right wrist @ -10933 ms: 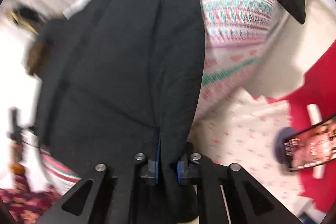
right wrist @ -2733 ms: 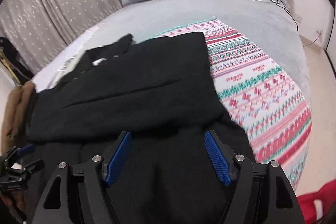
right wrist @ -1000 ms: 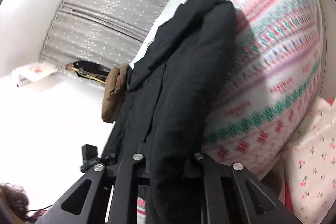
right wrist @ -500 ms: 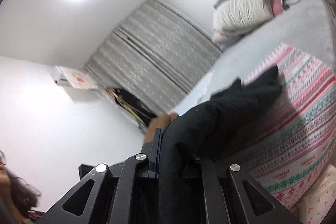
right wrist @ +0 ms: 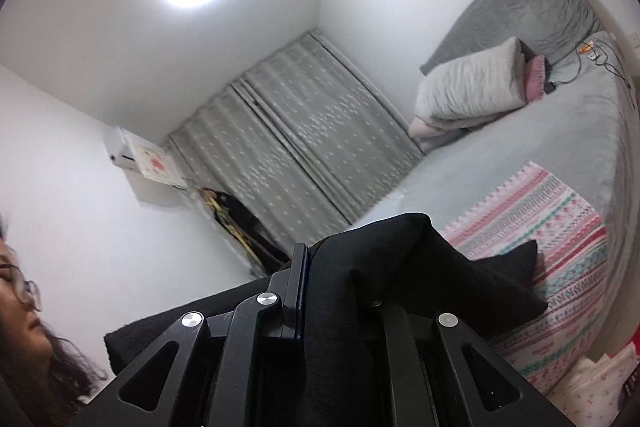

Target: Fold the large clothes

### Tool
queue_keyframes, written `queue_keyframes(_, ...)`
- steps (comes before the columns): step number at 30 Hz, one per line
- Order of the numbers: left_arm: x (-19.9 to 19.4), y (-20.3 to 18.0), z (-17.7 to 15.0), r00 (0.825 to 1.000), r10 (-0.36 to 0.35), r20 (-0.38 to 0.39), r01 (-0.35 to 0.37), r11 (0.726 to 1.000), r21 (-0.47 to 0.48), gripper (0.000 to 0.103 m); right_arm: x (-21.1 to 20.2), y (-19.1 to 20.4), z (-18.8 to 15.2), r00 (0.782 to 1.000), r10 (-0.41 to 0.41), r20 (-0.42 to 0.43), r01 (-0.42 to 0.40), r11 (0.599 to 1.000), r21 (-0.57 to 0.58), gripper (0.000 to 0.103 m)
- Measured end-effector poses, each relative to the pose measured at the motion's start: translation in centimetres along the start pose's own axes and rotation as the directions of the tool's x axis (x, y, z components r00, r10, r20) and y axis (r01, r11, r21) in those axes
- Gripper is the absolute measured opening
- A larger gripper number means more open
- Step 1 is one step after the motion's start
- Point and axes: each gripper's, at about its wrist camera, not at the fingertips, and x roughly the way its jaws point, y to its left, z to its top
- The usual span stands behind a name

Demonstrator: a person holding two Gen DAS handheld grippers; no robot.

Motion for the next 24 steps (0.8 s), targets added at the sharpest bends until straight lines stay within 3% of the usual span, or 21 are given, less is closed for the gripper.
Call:
queue_keyframes(6, 7.4, 6.9, 3.5, 0.986, 0.162, -0.043, -0.164, 0.985, -0.054, 0.014, 7.4, -6.6, 0.8, 0.987, -0.134, -0.087, 0.141, 0.986, 0.09, 0.01)
queue_keyframes(11, 16.0, 13.0, 7.4, 0.954, 0.287, -0.092, -0.293, 0.954, -0.06, 0.014, 15.5, -11.8, 2.2, 0.959, -0.239, -0.153, 0.252, 0.965, 0.069, 0.01)
queue_keyframes(15, 22.8, 18.2, 8.4, 0.904, 0.392, -0.168, -0.405, 0.913, -0.046, 0.015, 22.0, -16.0, 2.4, 0.914, -0.329, -0.239, 0.352, 0.934, 0.059, 0.011)
queue_keyframes(19, 28.5, 23.6, 6.7, 0.828, 0.492, -0.268, -0.509, 0.861, 0.006, 0.017, 27.1, -21.1, 1.2, 0.852, -0.402, -0.335, 0.444, 0.894, 0.058, 0.012)
queue_keyframes(23, 31.1, 27.7, 4.0, 0.766, 0.524, -0.373, -0.552, 0.833, 0.037, 0.017, 29.7, -25.8, -1.1, 0.798, -0.449, -0.401, 0.514, 0.855, 0.067, 0.013)
queue_keyframes(24, 31.4, 28.7, 3.5, 0.76, 0.516, -0.394, -0.555, 0.832, 0.019, 0.018, 30.1, -26.8, -1.7, 0.788, -0.453, -0.416, 0.526, 0.848, 0.072, 0.013)
